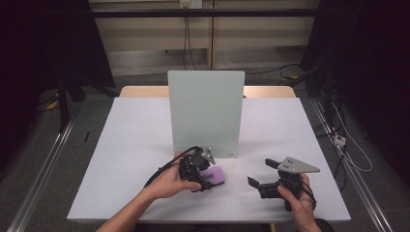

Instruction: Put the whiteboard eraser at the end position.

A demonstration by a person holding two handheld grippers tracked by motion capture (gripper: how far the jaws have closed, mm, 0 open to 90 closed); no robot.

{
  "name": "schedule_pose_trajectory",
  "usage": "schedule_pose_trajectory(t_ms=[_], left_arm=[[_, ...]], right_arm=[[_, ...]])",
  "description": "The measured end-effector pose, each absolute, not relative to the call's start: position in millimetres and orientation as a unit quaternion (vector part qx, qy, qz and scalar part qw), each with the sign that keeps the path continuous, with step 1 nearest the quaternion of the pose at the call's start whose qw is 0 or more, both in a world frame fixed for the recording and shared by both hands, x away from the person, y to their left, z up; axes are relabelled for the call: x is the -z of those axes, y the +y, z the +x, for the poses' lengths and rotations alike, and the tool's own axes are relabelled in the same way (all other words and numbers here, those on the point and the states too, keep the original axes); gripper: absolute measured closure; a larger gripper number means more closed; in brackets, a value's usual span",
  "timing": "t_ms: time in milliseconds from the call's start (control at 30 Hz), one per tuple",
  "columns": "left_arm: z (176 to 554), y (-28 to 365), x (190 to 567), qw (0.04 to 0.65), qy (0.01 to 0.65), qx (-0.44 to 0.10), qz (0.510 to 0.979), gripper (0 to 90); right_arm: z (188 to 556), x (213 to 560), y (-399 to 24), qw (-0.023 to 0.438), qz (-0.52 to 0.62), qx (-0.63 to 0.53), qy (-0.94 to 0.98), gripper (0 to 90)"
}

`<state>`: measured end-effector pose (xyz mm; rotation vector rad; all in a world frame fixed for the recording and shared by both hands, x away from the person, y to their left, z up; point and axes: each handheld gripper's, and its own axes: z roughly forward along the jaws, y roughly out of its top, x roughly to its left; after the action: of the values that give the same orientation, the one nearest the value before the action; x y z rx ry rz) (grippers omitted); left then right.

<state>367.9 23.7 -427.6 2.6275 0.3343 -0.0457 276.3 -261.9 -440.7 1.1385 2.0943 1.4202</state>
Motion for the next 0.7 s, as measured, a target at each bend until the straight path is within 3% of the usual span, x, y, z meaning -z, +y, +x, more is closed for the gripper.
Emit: schedule_pose_trajectory(t_ms=[233, 700], left_arm=[[367, 25, 425, 0.263, 0.126, 0.015, 0.957, 13.2], [369, 48, 397, 0.344, 0.156, -0.031, 0.925, 7.4]], right_arm=[[276, 441, -262, 0.181, 0.404, -0.504, 0.742, 4.1], [277, 441, -261, 0.182, 0.408, -0.503, 0.74, 4.0]])
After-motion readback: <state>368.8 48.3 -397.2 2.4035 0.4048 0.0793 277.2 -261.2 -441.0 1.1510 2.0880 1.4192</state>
